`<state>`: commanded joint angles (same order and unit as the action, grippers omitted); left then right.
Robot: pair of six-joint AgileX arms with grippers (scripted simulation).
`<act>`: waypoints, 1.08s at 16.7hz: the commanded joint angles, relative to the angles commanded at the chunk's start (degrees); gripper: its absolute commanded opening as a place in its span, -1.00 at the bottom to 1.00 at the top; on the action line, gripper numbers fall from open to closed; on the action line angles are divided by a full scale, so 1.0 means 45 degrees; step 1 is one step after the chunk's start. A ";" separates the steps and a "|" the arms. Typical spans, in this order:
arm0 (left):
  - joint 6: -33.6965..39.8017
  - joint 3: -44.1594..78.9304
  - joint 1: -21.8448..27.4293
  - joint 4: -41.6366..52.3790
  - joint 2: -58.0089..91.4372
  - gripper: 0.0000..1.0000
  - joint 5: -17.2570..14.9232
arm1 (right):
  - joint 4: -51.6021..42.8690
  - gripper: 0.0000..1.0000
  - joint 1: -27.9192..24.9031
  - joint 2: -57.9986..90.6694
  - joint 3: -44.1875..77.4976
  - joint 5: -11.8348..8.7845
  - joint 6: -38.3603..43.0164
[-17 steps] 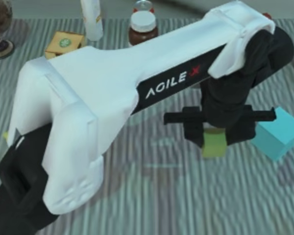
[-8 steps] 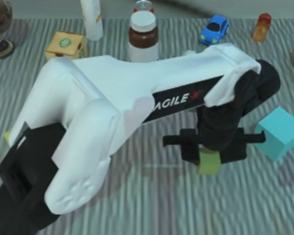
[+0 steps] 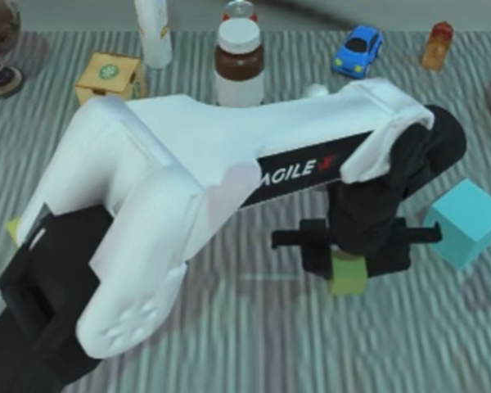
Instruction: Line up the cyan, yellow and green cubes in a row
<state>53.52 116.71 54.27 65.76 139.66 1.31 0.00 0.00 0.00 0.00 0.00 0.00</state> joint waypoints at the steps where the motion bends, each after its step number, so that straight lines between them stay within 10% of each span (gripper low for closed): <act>1: 0.0000 0.0000 0.0000 0.0000 0.0000 -0.40 0.0000 | 0.0000 1.00 0.0000 0.0000 0.0000 0.0000 0.0000; 10: 0.0000 0.0000 0.0000 0.0000 0.0000 0.96 0.0000 | 0.0000 1.00 0.0000 0.0000 0.0000 0.0000 0.0000; 18: 0.0000 0.0000 0.0000 0.0000 0.0000 1.00 0.0000 | 0.0000 1.00 0.0000 0.0000 0.0000 0.0000 0.0000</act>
<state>53.52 116.71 54.27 65.76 139.66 1.31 0.00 0.00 0.00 0.00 0.00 0.00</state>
